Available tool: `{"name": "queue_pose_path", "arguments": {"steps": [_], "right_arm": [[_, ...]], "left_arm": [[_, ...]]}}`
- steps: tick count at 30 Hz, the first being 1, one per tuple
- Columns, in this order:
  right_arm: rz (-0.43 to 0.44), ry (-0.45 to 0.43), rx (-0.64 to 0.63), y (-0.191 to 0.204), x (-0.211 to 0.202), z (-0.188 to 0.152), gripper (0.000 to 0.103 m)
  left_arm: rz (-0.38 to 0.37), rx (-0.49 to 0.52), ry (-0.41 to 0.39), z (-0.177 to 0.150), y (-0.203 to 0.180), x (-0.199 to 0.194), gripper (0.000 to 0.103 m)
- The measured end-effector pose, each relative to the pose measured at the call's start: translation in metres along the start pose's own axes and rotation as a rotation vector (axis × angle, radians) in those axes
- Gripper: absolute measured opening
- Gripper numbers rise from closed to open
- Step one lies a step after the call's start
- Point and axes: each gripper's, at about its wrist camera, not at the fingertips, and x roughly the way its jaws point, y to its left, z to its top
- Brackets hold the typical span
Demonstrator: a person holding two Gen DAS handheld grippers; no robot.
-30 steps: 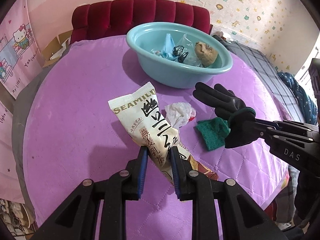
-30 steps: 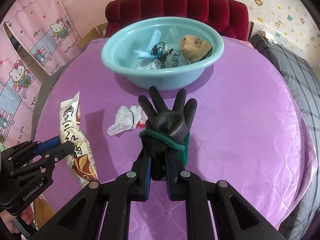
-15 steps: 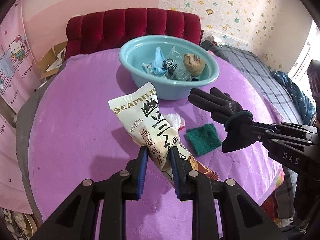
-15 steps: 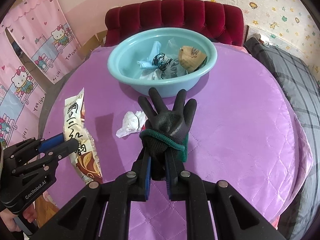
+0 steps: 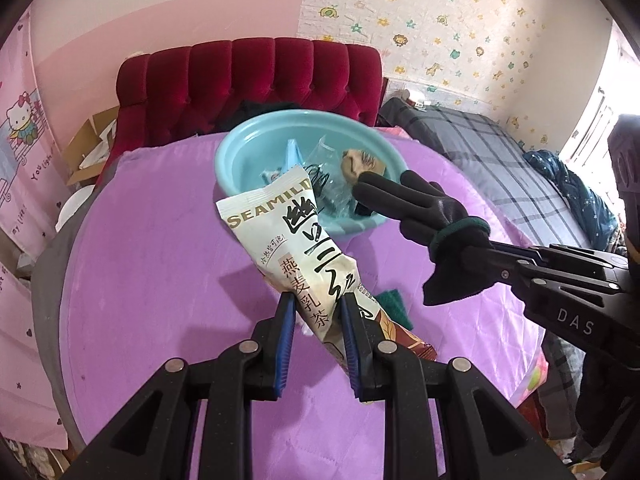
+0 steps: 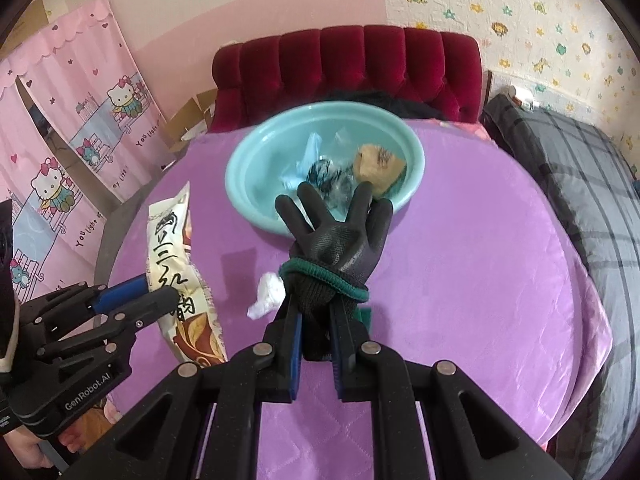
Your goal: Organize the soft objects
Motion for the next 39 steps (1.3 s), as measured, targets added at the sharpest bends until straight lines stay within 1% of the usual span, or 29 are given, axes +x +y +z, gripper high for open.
{"name": "queue_pose_path", "arguments": {"steps": [10, 21, 27, 33, 39], "right_arm": [[0.011, -0.038, -0.005, -0.006, 0.003, 0.047, 0.011], [0.024, -0.047, -0.014, -0.011, 0.03, 0.093, 0.011], [0.034, -0.045, -0.031, -0.014, 0.051, 0.116, 0.011], [0.04, -0.03, -0.046, -0.016, 0.081, 0.138, 0.012], [0.047, 0.015, -0.027, -0.021, 0.119, 0.154, 0.012]], "left_arm": [[0.0, 0.023, -0.021, 0.042, 0.0, 0.011, 0.025], [0.011, 0.022, -0.014, 0.081, 0.012, 0.042, 0.025], [0.022, 0.023, -0.004, 0.101, 0.018, 0.064, 0.025], [0.031, 0.024, 0.004, 0.121, 0.026, 0.09, 0.025], [0.043, 0.024, 0.035, 0.133, 0.033, 0.119, 0.025]]}}
